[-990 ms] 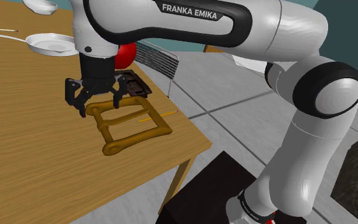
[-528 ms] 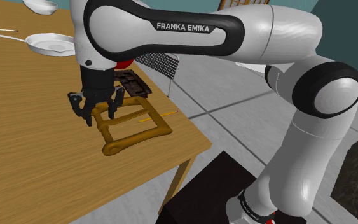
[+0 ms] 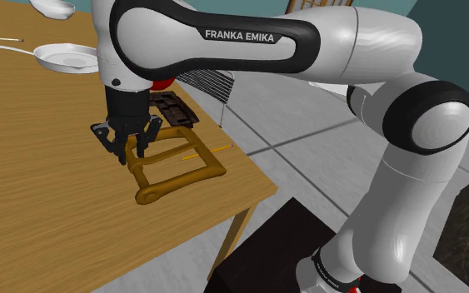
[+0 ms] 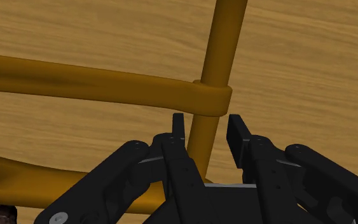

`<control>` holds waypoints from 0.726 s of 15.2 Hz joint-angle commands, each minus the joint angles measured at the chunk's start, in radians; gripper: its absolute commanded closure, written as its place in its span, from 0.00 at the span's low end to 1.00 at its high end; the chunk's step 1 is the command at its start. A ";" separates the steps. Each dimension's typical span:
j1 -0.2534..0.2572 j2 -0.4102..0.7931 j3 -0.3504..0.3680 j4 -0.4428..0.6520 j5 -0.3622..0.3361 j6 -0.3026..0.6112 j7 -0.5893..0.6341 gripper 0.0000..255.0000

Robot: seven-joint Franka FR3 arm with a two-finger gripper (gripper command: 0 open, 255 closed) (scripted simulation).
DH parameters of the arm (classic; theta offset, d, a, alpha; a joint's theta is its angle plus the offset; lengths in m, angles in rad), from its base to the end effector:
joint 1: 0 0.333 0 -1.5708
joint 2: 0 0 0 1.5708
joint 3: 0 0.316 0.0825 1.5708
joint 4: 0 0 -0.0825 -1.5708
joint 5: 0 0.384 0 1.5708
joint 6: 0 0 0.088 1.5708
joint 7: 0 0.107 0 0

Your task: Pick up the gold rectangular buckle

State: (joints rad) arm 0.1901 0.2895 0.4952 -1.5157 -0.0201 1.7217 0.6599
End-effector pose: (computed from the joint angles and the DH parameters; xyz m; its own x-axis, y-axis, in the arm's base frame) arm 0.5148 0.3729 0.5087 0.9937 0.0181 -0.1103 0.0114 -0.9980 -0.0614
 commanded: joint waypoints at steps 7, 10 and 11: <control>0.007 0.005 0.002 0.088 -0.002 -0.083 0.007 1.00; 0.012 0.012 0.003 0.138 -0.005 -0.127 0.012 1.00; 0.014 0.015 0.004 0.155 -0.007 -0.141 0.013 1.00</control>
State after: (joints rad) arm 0.2033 0.3023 0.4989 -1.3784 -0.0259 1.5960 0.6733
